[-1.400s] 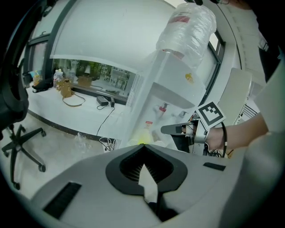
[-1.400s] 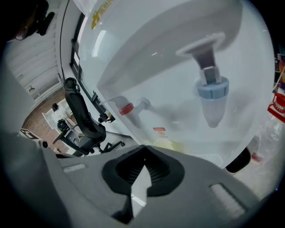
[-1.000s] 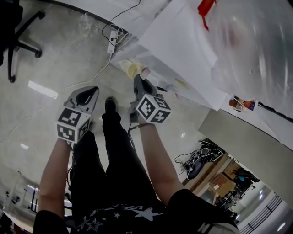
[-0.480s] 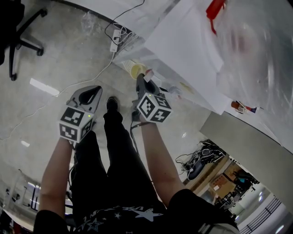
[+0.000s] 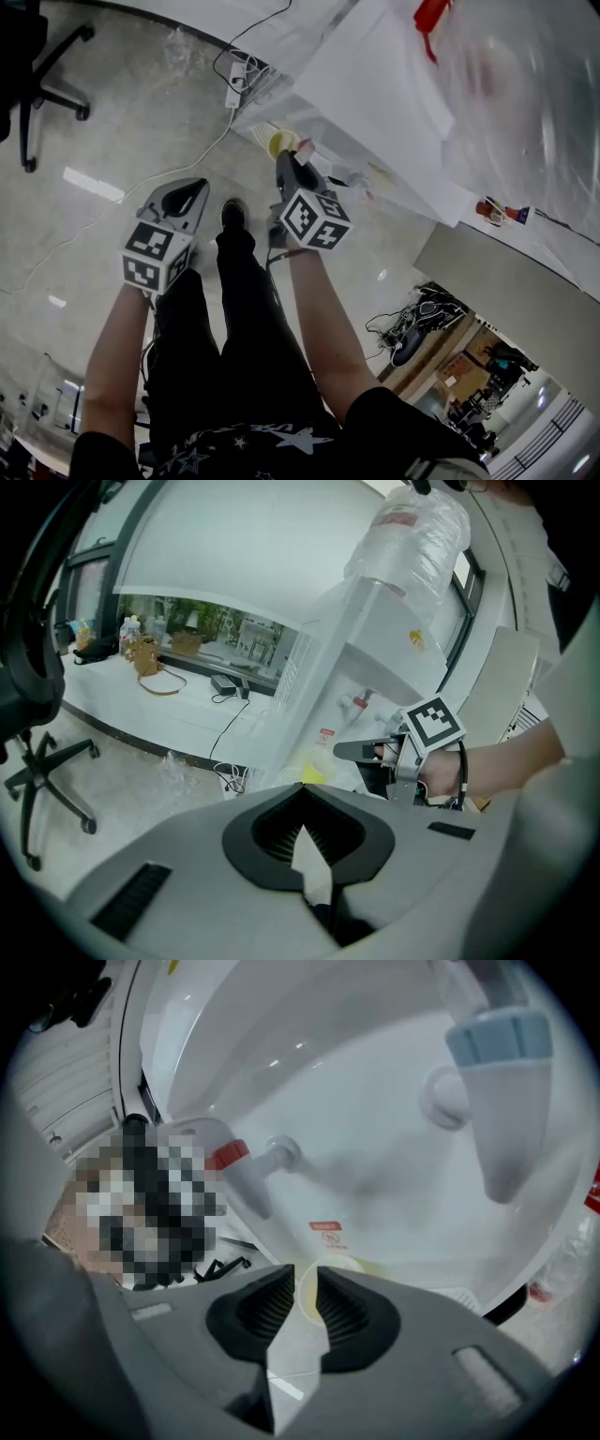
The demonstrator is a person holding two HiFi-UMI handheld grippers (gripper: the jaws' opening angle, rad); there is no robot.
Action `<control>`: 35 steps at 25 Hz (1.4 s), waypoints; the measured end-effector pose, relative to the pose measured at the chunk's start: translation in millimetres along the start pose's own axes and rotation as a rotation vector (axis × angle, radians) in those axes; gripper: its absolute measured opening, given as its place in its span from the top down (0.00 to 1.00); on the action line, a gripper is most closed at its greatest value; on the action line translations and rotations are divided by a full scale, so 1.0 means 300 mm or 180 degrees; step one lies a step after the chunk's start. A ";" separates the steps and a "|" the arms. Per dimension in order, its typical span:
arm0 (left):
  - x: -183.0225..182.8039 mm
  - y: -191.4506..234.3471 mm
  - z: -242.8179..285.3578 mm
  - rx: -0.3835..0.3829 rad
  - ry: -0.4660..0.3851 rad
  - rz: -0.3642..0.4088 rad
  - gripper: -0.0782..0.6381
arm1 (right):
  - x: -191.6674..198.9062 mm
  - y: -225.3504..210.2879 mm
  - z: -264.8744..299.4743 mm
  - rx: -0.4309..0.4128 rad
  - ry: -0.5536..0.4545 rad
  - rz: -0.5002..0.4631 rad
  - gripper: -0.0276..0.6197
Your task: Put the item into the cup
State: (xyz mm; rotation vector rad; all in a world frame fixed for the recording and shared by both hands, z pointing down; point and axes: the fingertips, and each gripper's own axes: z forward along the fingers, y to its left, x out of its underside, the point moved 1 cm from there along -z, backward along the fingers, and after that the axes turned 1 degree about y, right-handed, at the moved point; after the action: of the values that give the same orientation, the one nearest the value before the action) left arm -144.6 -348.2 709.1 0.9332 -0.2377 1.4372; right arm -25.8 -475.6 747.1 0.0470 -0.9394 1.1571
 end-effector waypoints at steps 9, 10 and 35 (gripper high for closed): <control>-0.009 -0.023 -0.037 0.0057 -0.0028 0.0048 0.89 | 0.010 0.017 -0.053 0.0082 -0.0049 0.0001 0.84; -0.011 -0.027 -0.047 0.0063 -0.0035 0.0051 0.89 | 0.008 0.019 -0.065 0.0100 -0.0070 0.0003 0.84; -0.145 -0.224 -0.574 0.0495 -0.0289 0.0296 0.89 | -0.040 0.359 -0.706 0.0248 -0.0659 0.0161 0.86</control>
State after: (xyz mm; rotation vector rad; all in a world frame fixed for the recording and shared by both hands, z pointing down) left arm -157.5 -256.5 543.3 1.1282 -0.2417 1.5166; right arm 16.2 -334.6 559.9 0.2102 -1.0825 1.2523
